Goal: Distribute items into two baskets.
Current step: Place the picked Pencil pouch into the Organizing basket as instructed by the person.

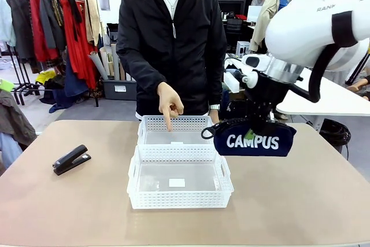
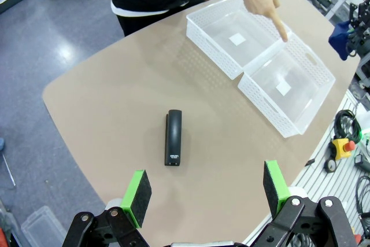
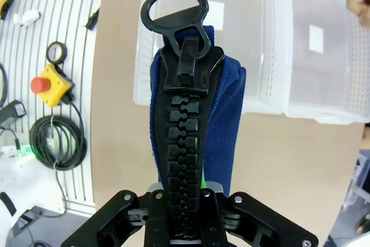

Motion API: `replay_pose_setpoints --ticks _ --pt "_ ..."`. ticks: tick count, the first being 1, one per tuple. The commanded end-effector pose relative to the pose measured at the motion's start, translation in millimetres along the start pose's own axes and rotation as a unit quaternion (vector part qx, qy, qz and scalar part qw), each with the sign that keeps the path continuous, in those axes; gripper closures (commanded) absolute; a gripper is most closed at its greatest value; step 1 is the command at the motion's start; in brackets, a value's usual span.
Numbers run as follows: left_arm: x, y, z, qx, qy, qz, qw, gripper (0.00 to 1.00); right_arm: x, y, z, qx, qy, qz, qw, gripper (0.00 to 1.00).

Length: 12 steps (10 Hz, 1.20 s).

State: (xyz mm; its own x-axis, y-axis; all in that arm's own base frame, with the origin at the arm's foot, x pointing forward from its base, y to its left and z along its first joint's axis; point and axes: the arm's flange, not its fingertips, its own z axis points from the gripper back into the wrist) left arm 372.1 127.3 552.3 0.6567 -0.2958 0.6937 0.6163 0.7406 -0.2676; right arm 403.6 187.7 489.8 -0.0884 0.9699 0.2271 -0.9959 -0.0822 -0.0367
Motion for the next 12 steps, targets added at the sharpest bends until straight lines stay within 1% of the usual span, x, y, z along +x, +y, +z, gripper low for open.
replay_pose_setpoints --ticks 1,6,8,10,11,12 --pt "0 0 1 0.001 -0.002 -0.001 1.000 0.00 25 -6 -2 -0.010 -0.012 -0.016 1.000 1.00" --pt "0 0 1 0.001 -0.002 -0.001 1.000 0.00 80 -2 -14 -0.010 -0.009 -0.012 1.000 1.00" --pt "0 0 1 0.001 -0.002 -0.001 1.000 0.00 99 0 -22 -0.010 -0.021 -0.004 1.000 1.00" --pt "0 0 1 0.001 -0.002 -0.001 1.000 0.00 118 -3 -35 -0.016 -0.027 -0.005 1.000 1.00" --pt "0 0 1 0.001 -0.002 -0.001 1.000 0.00 127 -8 -44 -0.016 -0.020 -0.005 1.000 1.00" --pt "0 0 1 0.001 -0.002 -0.001 1.000 0.00 135 -14 -52 -0.014 -0.025 -0.001 1.000 1.00"
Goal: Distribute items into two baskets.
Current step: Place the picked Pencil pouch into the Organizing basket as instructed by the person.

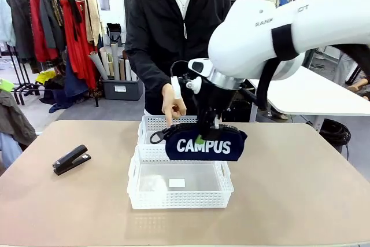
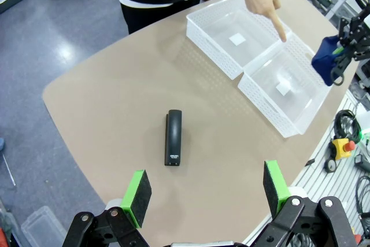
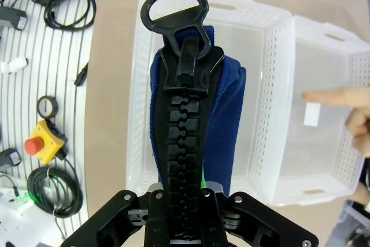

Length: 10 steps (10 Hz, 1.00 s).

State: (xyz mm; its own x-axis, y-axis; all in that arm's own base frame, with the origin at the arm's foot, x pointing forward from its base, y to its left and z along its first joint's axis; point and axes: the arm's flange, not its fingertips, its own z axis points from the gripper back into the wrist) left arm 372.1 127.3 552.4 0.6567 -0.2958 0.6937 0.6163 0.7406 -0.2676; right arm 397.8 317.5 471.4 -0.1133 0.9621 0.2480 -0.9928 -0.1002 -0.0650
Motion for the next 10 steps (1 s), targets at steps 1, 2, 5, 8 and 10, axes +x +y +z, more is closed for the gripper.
replay_pose_setpoints --ticks 1,2,5,8,10 --pt "0 0 1 0.001 -0.002 -0.001 1.000 0.00 20 -16 -11 -0.003 -0.013 -0.009 1.000 1.00" --pt "0 0 1 0.001 -0.002 -0.001 1.000 0.00 28 -22 -18 -0.003 -0.011 -0.005 1.000 1.00" --pt "0 0 1 0.001 -0.002 -0.001 1.000 0.00 39 -33 -46 0.005 0.007 -0.010 1.000 1.00" --pt "0 0 1 0.001 -0.002 -0.001 1.000 0.00 40 -39 -73 0.001 0.022 -0.012 1.000 1.00" --pt "0 0 1 0.001 -0.002 -0.001 1.000 0.00 41 -39 -85 0.007 0.024 -0.011 1.000 1.00"
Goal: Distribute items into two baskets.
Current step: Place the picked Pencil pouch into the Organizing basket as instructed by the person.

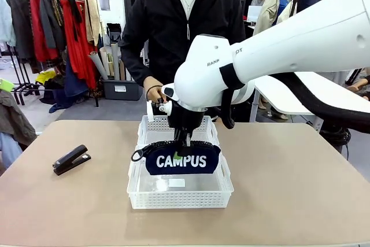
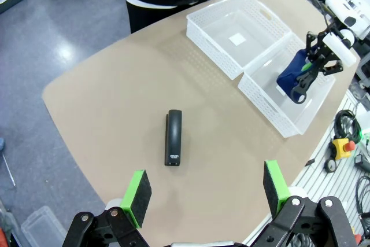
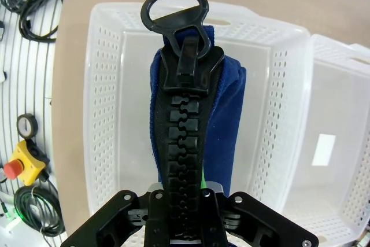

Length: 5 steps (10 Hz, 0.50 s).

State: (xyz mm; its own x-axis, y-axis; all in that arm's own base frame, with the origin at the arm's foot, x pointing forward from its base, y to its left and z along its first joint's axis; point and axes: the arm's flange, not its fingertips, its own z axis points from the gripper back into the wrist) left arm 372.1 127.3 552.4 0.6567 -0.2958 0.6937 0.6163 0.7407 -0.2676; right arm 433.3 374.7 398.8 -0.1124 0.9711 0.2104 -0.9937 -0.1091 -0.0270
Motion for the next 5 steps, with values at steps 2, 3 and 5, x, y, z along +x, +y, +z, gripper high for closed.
replay_pose_setpoints --ticks 2,3,5 --pt "0 0 1 0.001 -0.002 -0.001 1.000 0.00 6 -6 -11 -0.009 0.015 -0.016 1.000 1.00" --pt "0 0 1 0.001 -0.002 -0.001 1.000 0.00 5 -7 -19 -0.005 0.016 -0.016 1.000 1.00" --pt "0 0 1 0.001 -0.002 -0.001 1.000 0.00 5 -9 -34 0.007 0.020 -0.017 1.000 1.00"
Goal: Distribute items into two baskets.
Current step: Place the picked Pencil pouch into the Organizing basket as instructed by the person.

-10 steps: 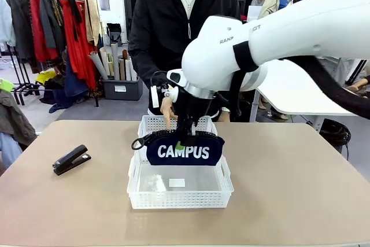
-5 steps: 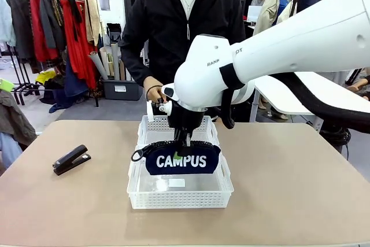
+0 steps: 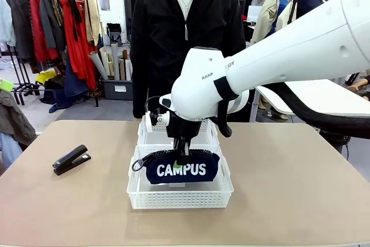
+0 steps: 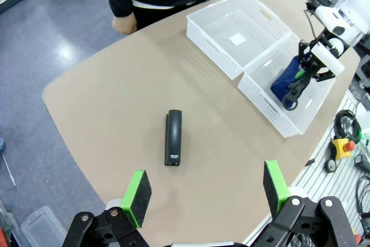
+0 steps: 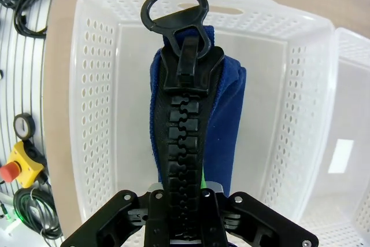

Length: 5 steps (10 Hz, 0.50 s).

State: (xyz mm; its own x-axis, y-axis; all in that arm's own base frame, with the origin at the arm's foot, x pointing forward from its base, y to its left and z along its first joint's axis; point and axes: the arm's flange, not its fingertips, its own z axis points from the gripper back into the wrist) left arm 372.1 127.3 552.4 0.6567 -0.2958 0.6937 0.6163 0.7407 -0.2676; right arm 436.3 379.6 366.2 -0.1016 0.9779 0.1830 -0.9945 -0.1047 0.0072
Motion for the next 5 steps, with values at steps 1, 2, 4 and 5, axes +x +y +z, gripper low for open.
replay_pose_setpoints --ticks 1,2,4,5 --pt "0 0 1 0.001 -0.002 -0.001 1.000 0.00 8 -6 -7 -0.004 0.005 -0.010 1.000 1.00" --pt "0 0 1 0.001 -0.002 -0.001 1.000 0.00 9 -7 -14 0.001 0.007 -0.011 1.000 1.00" --pt "0 0 1 0.001 -0.002 -0.001 1.000 0.00 9 -8 -20 0.009 0.008 -0.010 1.000 1.00" --pt "0 0 1 0.001 -0.002 -0.001 1.000 0.00 8 -9 -20 0.011 0.009 -0.010 1.000 0.97"
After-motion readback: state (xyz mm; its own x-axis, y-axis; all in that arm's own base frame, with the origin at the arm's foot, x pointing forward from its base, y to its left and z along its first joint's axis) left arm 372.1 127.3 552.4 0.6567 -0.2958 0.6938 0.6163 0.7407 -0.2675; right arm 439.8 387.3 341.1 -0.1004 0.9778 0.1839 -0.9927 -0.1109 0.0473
